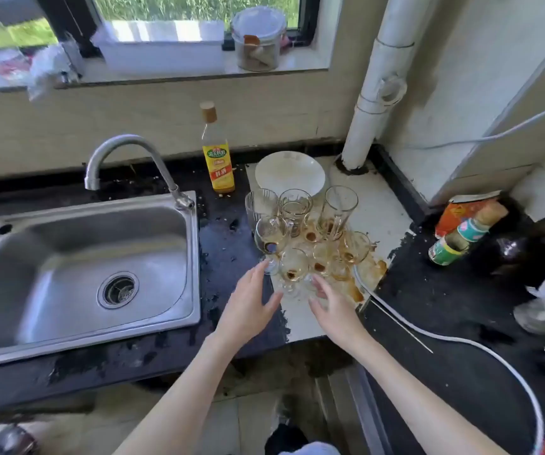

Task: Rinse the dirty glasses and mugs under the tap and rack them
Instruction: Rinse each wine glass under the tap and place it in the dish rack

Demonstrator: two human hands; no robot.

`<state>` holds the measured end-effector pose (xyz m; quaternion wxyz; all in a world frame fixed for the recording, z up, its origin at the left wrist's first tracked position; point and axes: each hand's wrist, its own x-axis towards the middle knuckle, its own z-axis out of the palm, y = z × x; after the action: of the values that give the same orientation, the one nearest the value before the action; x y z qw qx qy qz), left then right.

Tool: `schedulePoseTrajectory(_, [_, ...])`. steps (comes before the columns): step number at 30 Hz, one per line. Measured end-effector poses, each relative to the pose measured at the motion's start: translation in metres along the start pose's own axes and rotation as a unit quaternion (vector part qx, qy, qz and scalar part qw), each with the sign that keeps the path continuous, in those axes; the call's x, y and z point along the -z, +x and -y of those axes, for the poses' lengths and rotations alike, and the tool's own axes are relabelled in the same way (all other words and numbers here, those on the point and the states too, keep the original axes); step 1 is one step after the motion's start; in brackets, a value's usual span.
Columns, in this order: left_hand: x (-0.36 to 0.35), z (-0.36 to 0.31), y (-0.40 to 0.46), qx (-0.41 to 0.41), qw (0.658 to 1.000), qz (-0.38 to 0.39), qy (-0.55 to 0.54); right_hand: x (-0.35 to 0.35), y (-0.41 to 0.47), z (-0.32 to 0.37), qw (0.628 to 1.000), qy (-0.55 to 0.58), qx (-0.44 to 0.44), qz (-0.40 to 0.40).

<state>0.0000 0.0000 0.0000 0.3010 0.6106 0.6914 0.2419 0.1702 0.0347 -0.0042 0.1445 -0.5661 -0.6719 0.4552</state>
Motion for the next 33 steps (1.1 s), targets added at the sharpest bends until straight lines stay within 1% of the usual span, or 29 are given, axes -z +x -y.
schedulePoseTrajectory(2, [-0.008, -0.001, 0.015, 0.042, 0.997, 0.011, -0.057, 0.002, 0.013, -0.003, 0.998, 0.05, -0.037, 0.028])
schedulePoseTrajectory(6, [-0.021, -0.004, 0.034, 0.094, 0.986, 0.028, -0.135, -0.003, 0.027, -0.014, 0.988, 0.098, -0.083, 0.084])
schedulePoseTrajectory(8, [-0.026, -0.004, 0.043, 0.105, 0.979, 0.028, -0.172, -0.003, 0.033, -0.015, 0.979, 0.151, -0.096, 0.093])
schedulePoseTrajectory(11, [-0.031, -0.002, 0.051, 0.127, 0.968, 0.025, -0.217, 0.001, 0.038, -0.008, 0.957, 0.247, -0.12, 0.097])
schedulePoseTrajectory(15, [-0.031, 0.003, 0.051, 0.133, 0.963, 0.014, -0.234, 0.008, 0.036, -0.004, 0.94, 0.296, -0.132, 0.109])
schedulePoseTrajectory(20, [-0.021, 0.016, 0.028, 0.119, 0.957, -0.002, -0.263, 0.004, 0.028, 0.005, 0.947, 0.257, -0.125, 0.148])
schedulePoseTrajectory(24, [0.002, 0.036, 0.013, 0.099, 0.953, -0.02, -0.287, -0.012, 0.029, 0.025, 0.95, 0.232, -0.114, 0.173])
schedulePoseTrajectory(29, [0.052, 0.071, 0.003, 0.087, 0.942, -0.069, -0.318, -0.052, 0.045, 0.072, 0.948, 0.23, -0.09, 0.201])
schedulePoseTrajectory(33, [0.106, 0.119, -0.003, 0.119, 0.929, -0.109, -0.333, -0.101, 0.071, 0.119, 0.949, 0.214, -0.077, 0.219])
